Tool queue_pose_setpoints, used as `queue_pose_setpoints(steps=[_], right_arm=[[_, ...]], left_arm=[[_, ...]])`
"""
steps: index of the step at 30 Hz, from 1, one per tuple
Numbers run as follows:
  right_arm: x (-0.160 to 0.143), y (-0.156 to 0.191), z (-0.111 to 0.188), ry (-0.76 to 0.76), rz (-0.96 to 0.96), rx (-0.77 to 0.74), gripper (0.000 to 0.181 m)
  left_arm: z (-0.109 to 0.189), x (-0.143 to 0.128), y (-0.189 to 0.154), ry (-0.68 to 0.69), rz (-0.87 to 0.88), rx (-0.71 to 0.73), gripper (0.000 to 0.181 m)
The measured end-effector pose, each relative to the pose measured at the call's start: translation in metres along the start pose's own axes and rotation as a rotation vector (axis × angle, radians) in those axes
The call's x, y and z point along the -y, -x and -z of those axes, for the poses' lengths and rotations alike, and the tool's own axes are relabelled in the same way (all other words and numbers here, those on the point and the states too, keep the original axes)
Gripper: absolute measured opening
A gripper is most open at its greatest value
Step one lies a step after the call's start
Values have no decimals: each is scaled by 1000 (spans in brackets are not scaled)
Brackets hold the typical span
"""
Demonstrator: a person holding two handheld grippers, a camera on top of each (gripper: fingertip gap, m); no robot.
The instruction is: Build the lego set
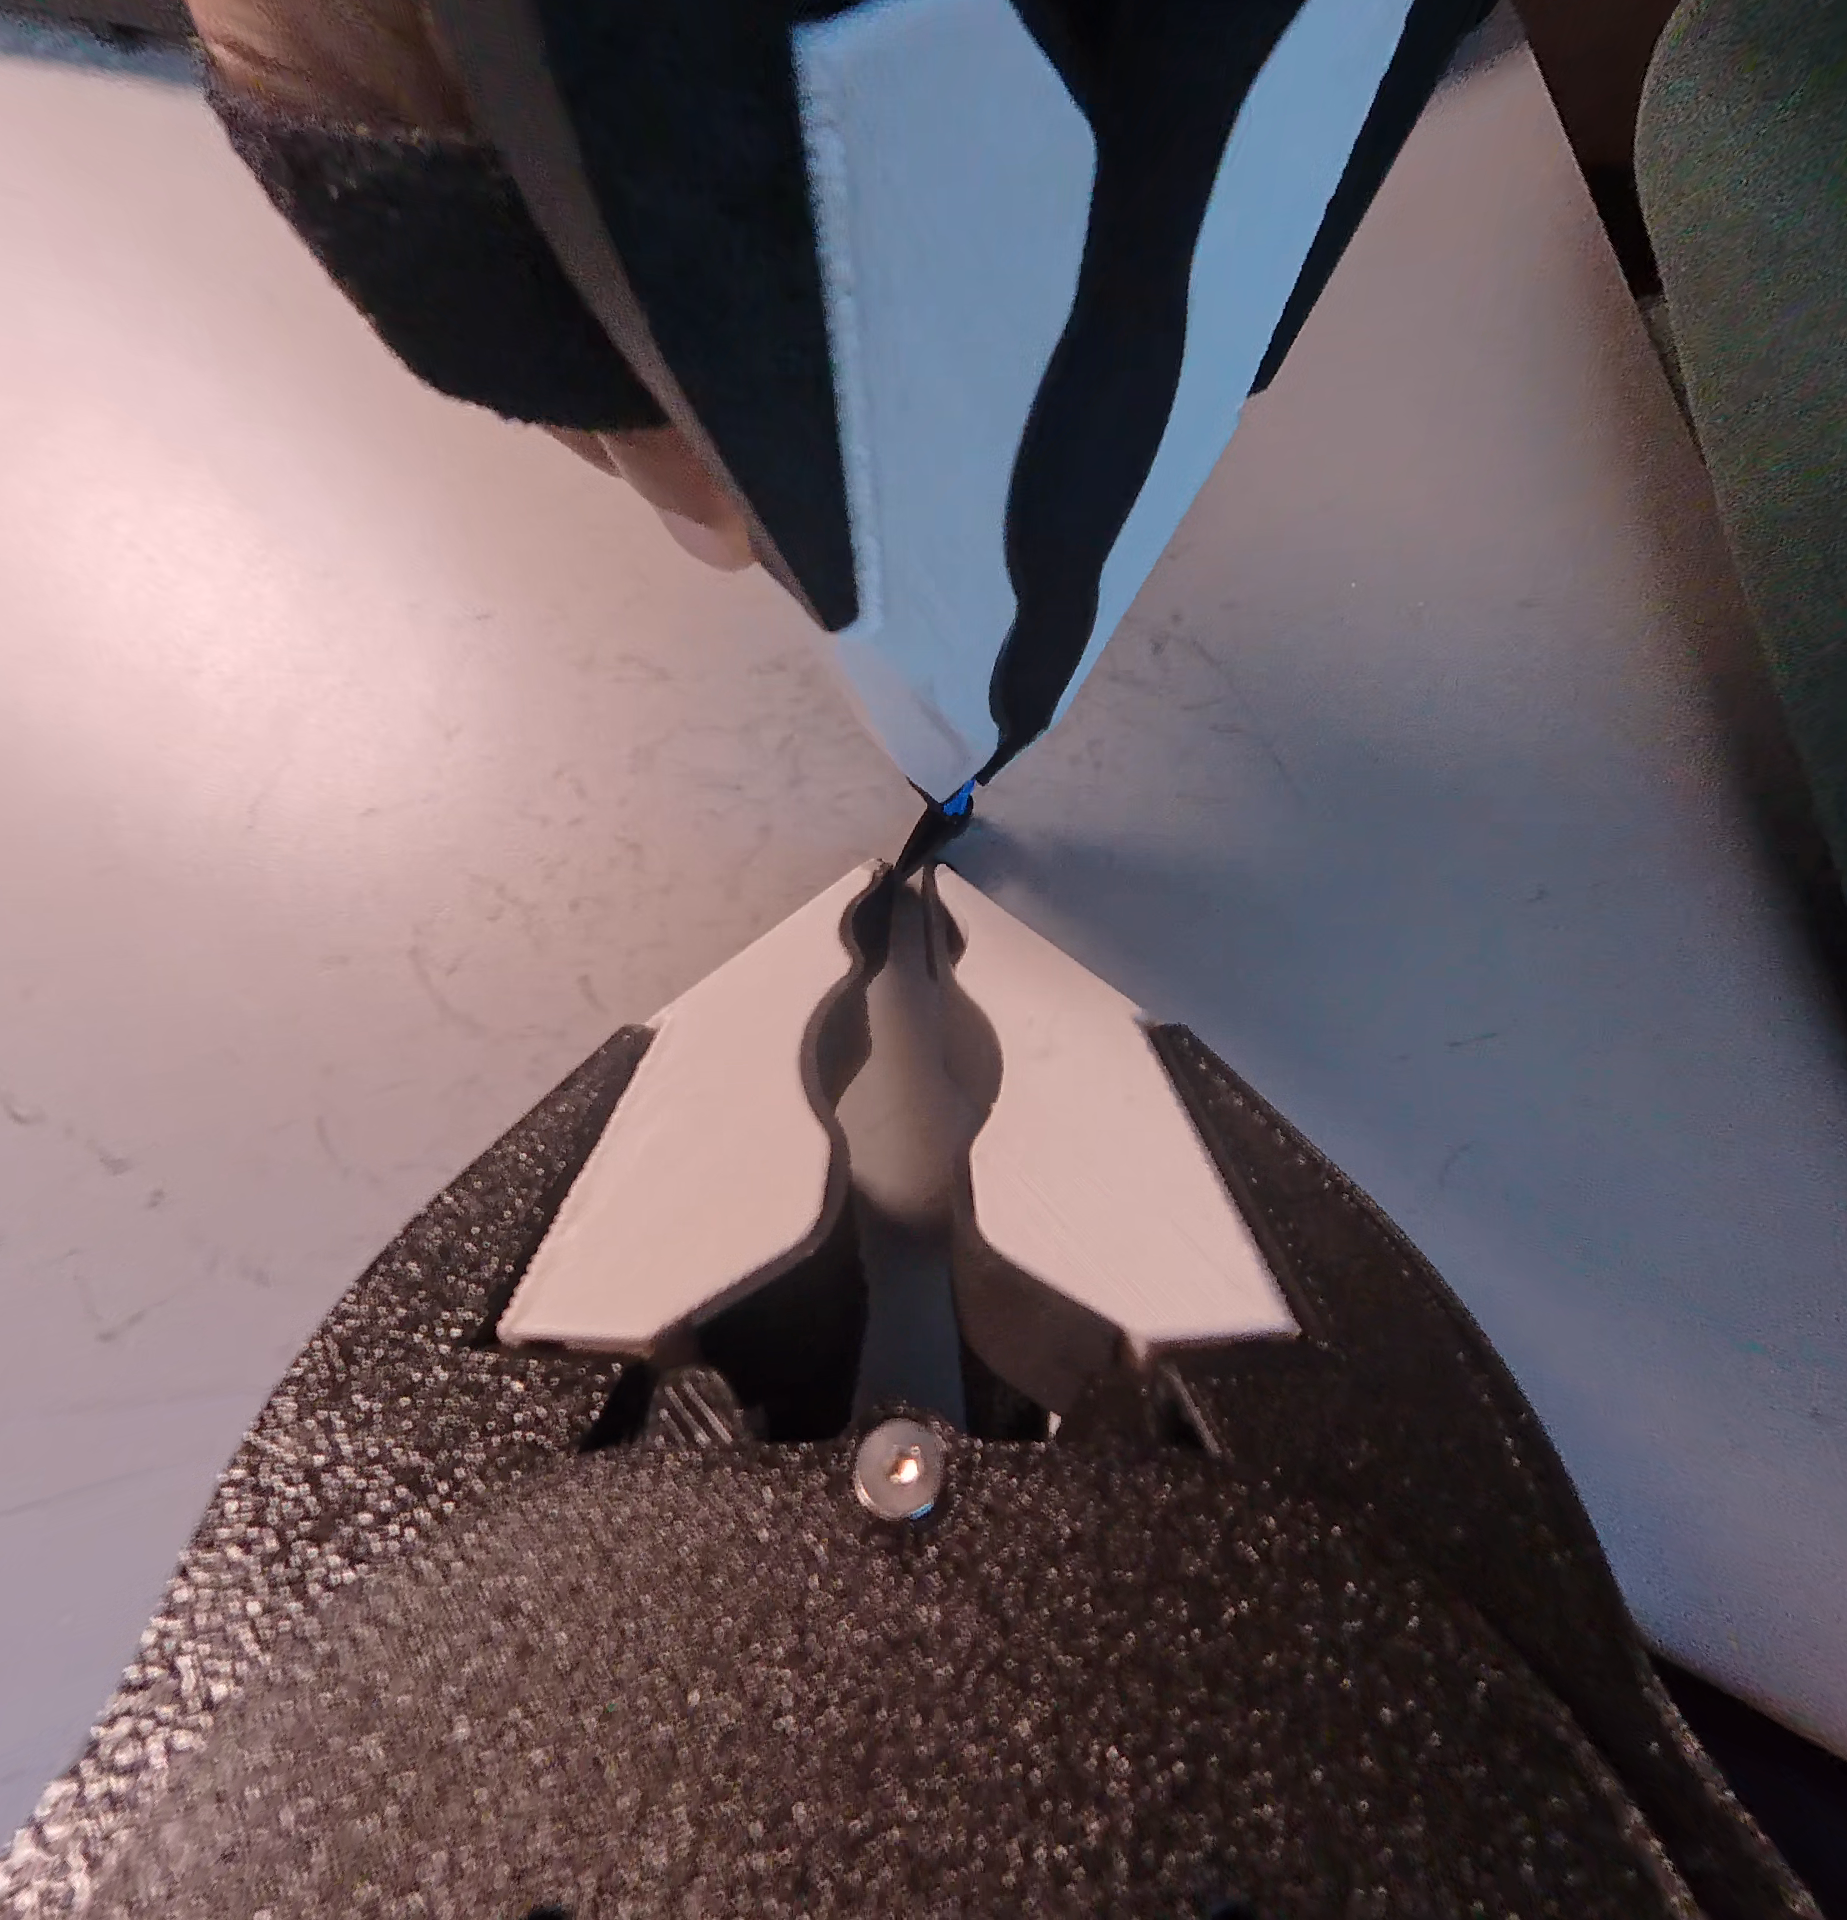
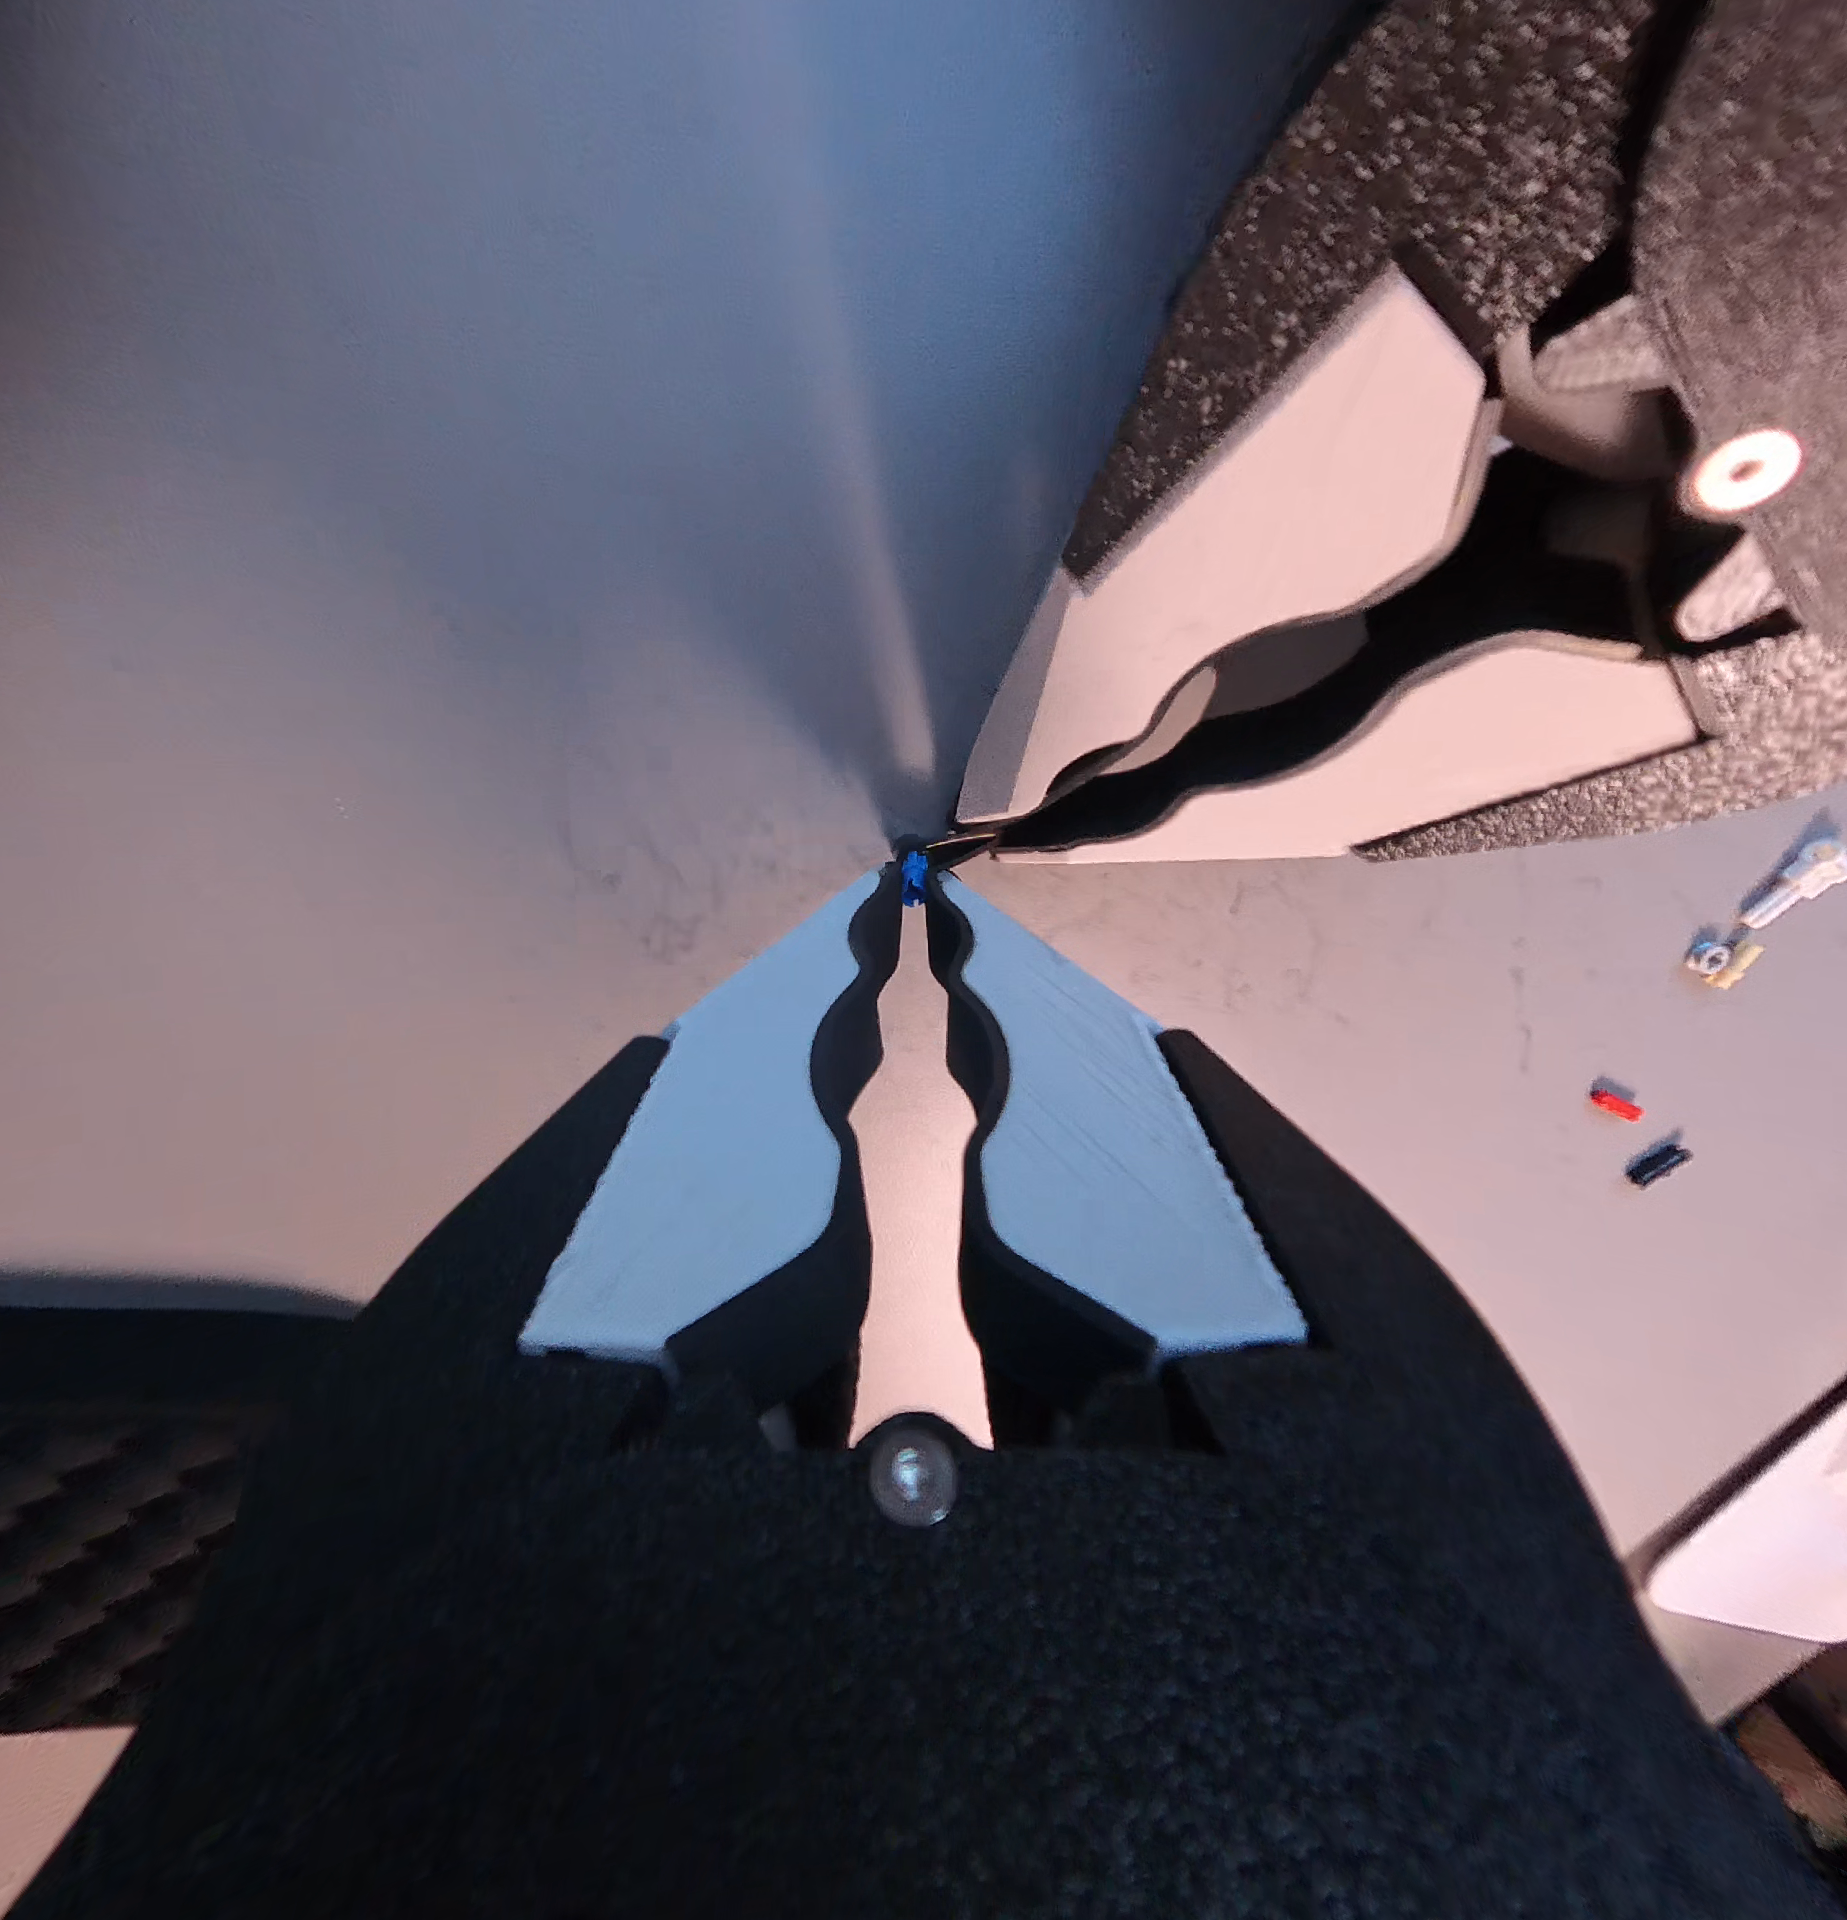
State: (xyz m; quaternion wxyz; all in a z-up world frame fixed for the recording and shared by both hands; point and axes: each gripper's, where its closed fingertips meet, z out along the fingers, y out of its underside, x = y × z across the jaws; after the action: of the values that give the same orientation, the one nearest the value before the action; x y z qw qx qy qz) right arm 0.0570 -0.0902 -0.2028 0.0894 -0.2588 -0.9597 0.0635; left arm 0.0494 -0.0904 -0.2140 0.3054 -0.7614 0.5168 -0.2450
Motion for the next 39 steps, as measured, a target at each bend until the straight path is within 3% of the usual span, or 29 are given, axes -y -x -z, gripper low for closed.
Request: queue_pose_setpoints(steps=[1, 20, 27, 29, 31, 39], right_arm=[[0, 0, 0, 16, 21, -2, 4], [0, 1, -7, 26, 32, 137, 3], [-1, 0, -6, -40, -52, 73, 5], [-3, -1, -3, -72, -91, 68, 16], [3, -1, 4, -122, -121, 81, 13], [-1, -4, 3, -88, -125, 73, 9]], left_arm=[[0, 0, 0, 1, 4, 0, 4], [1, -1, -3, -5, 27, -11, 2], [1, -1, -3, -5, 25, -12, 2], [1, 0, -3, -6, 22, -10, 1], [1, 0, -3, -7, 23, -12, 1], [1, -1, -3, -5, 14, -5, 1]])
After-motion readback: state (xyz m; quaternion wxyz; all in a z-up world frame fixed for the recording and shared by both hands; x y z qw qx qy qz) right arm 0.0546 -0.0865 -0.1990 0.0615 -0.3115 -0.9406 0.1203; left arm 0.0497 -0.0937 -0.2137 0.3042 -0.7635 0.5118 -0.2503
